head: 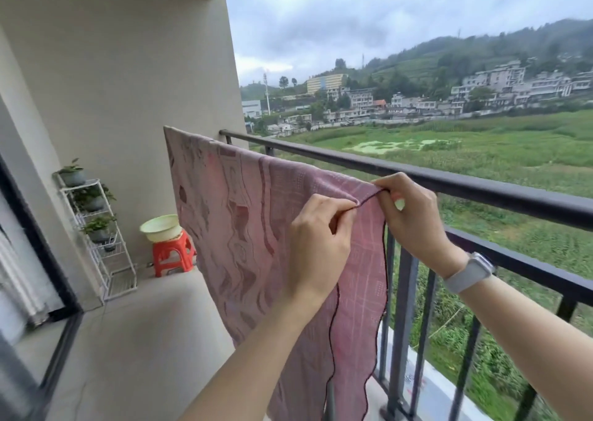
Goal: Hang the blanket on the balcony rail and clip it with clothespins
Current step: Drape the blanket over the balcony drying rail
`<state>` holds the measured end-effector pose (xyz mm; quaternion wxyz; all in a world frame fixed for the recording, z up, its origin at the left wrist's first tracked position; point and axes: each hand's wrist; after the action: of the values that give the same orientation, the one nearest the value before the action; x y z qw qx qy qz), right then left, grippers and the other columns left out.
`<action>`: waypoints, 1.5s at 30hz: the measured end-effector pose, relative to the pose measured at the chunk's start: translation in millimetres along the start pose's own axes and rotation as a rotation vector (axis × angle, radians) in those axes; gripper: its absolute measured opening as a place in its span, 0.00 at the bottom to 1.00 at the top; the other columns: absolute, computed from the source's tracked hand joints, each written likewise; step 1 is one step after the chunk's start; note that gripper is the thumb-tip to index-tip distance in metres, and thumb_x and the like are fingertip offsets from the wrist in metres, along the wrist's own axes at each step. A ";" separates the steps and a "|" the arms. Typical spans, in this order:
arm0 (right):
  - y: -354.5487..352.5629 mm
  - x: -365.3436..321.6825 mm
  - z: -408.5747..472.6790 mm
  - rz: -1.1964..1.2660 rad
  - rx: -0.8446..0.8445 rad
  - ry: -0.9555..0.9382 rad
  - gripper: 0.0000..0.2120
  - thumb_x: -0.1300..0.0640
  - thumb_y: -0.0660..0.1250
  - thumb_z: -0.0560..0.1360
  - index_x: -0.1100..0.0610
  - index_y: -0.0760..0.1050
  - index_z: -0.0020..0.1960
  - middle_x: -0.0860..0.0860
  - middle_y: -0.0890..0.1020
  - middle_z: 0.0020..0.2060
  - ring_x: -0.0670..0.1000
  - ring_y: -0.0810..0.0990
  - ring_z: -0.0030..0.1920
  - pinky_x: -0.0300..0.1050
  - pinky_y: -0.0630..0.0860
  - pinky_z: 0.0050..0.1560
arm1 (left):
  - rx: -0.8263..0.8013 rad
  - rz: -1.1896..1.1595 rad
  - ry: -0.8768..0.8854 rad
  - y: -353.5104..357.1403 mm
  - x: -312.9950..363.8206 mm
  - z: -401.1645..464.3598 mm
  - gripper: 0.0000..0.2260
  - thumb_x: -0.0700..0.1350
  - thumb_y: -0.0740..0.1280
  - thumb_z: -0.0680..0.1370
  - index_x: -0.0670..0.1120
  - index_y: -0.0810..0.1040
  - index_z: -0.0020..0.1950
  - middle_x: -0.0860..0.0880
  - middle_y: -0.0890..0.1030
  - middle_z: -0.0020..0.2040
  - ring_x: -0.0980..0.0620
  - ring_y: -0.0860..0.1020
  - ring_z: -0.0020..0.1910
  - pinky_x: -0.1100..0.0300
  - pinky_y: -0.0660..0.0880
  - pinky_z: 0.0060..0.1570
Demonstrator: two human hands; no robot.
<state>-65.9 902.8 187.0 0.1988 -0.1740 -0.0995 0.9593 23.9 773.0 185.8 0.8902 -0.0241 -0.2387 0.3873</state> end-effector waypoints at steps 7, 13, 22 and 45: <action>23.5 -2.6 -68.4 0.173 -0.330 0.183 0.12 0.51 0.66 0.73 0.56 0.71 0.54 0.52 0.78 0.47 0.49 0.76 0.46 0.46 0.75 0.48 | -0.011 0.132 -0.220 -1.7 -45.5 -74.9 0.23 0.50 0.72 0.67 0.47 0.66 0.56 0.54 0.65 0.49 0.59 0.67 0.47 0.77 0.62 0.49; 46.6 -3.6 -129.4 0.138 -0.442 0.341 0.08 0.56 0.64 0.75 0.62 0.71 0.47 0.57 0.76 0.41 0.57 0.75 0.42 0.56 0.74 0.43 | -0.129 0.078 -0.413 -11.9 -80.5 -114.2 0.09 0.41 0.66 0.75 0.49 0.69 0.36 0.54 0.72 0.32 0.56 0.72 0.32 0.63 0.65 0.32; 58.5 -14.9 -167.1 -0.114 -0.396 0.620 0.12 0.56 0.63 0.76 0.60 0.76 0.37 0.59 0.79 0.30 0.58 0.76 0.33 0.50 0.72 0.35 | -0.186 -0.112 -0.406 -48.2 -78.8 -132.2 0.20 0.40 0.61 0.77 0.56 0.58 0.31 0.56 0.69 0.24 0.60 0.65 0.24 0.70 0.60 0.24; 2.5 23.2 -170.2 -0.023 -0.390 0.888 0.12 0.61 0.65 0.74 0.69 0.78 0.38 0.64 0.83 0.34 0.62 0.83 0.38 0.60 0.79 0.43 | -0.133 -0.101 -0.250 -21.8 1.3 -133.6 0.10 0.43 0.64 0.76 0.53 0.67 0.36 0.60 0.66 0.26 0.60 0.67 0.26 0.70 0.63 0.27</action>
<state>-23.2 931.0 23.0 0.1963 -0.5995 -0.1850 0.7536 98.8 777.6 73.0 0.8683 -0.0224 -0.3737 0.3254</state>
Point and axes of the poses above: each hand's wrist, its own z-axis towards the middle knuckle, its own y-axis out of the palm, x = y × z
